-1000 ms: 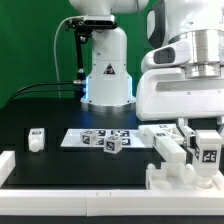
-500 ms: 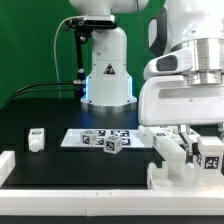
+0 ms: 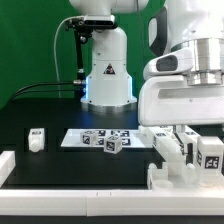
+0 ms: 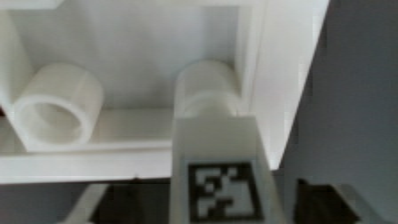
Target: Assemble chair
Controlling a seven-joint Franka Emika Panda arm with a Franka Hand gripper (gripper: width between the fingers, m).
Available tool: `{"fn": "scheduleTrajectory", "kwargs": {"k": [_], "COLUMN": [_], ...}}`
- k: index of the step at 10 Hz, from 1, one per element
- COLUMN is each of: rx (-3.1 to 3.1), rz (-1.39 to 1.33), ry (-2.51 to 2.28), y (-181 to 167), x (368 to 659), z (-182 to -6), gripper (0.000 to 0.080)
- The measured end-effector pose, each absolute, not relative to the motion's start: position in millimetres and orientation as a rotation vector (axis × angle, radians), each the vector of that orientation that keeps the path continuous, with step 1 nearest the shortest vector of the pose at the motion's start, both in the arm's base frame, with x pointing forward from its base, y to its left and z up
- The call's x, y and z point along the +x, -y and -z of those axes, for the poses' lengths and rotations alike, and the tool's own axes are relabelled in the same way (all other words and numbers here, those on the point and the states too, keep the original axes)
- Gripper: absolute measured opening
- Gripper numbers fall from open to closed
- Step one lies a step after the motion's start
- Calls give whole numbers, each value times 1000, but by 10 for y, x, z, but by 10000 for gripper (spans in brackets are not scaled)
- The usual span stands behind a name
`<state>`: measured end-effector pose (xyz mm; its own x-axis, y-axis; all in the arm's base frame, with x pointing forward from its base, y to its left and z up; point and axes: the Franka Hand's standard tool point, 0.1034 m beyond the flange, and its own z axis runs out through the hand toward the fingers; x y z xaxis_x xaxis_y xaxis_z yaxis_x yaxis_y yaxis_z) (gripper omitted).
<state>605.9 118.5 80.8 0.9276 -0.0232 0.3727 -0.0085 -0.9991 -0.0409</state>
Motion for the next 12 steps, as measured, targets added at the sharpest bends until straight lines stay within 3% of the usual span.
{"fn": "scheduleTrajectory", "kwargs": {"k": [1,4,8,9,10,11,12], "rx": [-3061,-3086,-3077,-3066,-3057,-3031,-2971], "rz": [502,178,127,123,121,116,140], "ry": [-42,-86,-241,-340,-399,-546,-790], "y": [-1177,-1229,-1240,-1245,-1244,-1245,-1268], "x": [6073,6104,6077,6076,6075,6070,6045], "z": [-805,-792,-754,-753,-751,-747,-742], "gripper": [617,647,649,568,382,284,284]}}
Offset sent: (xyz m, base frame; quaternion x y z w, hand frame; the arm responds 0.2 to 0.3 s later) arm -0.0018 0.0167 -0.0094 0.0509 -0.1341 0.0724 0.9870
